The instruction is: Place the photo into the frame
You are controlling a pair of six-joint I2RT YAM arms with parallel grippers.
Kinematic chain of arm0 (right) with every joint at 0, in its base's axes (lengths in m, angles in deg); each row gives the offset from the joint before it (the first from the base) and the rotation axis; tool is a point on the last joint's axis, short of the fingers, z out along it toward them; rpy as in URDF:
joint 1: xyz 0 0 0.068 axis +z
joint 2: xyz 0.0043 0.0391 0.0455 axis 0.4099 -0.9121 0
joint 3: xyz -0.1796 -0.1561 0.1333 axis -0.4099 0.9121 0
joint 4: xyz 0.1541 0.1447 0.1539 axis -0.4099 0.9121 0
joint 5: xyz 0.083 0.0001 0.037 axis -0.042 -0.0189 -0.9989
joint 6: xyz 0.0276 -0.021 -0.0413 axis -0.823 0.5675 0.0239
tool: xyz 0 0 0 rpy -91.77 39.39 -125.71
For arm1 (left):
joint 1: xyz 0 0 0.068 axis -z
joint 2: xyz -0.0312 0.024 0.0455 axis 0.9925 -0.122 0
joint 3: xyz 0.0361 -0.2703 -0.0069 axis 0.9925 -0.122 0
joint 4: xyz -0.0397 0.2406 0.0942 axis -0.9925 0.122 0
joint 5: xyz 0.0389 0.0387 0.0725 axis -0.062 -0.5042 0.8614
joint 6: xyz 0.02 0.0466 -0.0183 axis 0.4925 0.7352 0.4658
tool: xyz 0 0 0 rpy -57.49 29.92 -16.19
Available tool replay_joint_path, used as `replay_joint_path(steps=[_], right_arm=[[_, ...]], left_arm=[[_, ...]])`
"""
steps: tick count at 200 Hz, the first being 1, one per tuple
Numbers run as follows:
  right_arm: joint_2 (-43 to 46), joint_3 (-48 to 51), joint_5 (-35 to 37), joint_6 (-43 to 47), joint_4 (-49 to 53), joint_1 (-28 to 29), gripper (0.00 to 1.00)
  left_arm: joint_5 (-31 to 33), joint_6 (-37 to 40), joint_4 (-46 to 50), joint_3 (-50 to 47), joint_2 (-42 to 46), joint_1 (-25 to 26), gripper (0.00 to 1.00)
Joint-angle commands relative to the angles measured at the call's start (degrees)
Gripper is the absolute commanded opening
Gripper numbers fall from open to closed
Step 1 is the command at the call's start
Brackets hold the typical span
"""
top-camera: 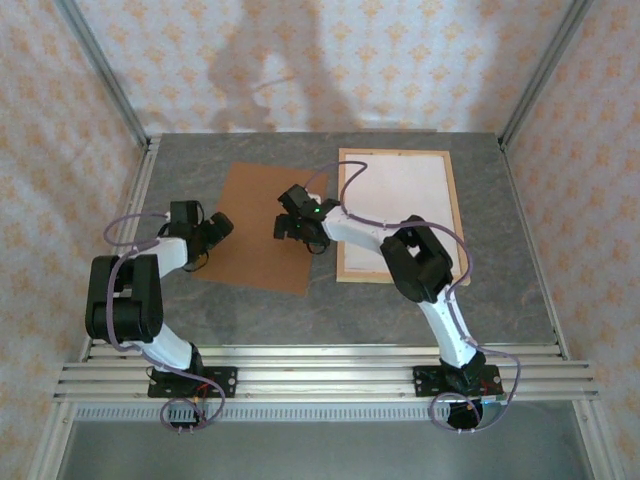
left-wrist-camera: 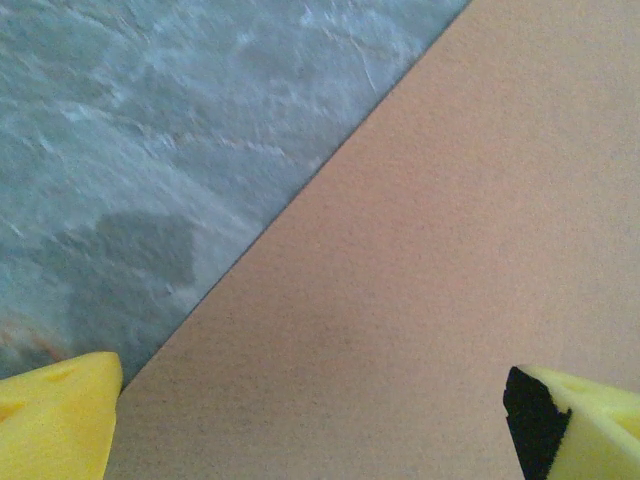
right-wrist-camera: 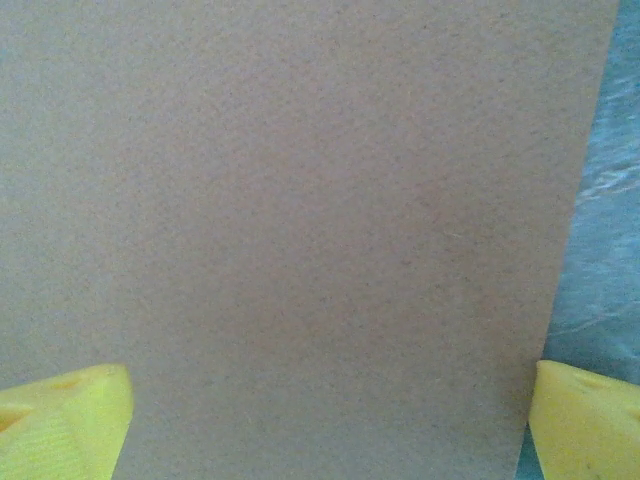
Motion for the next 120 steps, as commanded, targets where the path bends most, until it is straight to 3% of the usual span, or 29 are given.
replay_joint_path(steps=[1,120], right_arm=[[4.07,-0.37,-9.96,-0.4,-11.73,2.15,0.98],[9.41,3.66,-14.27,-2.3,-15.73,-0.3,0.98]], left_arm=[[-12.33,-3.92,3.29,-1.67,2.26,4.96,0.95],[-12.52,-6.48,1.81,-4.52,4.37,8.98,0.95]])
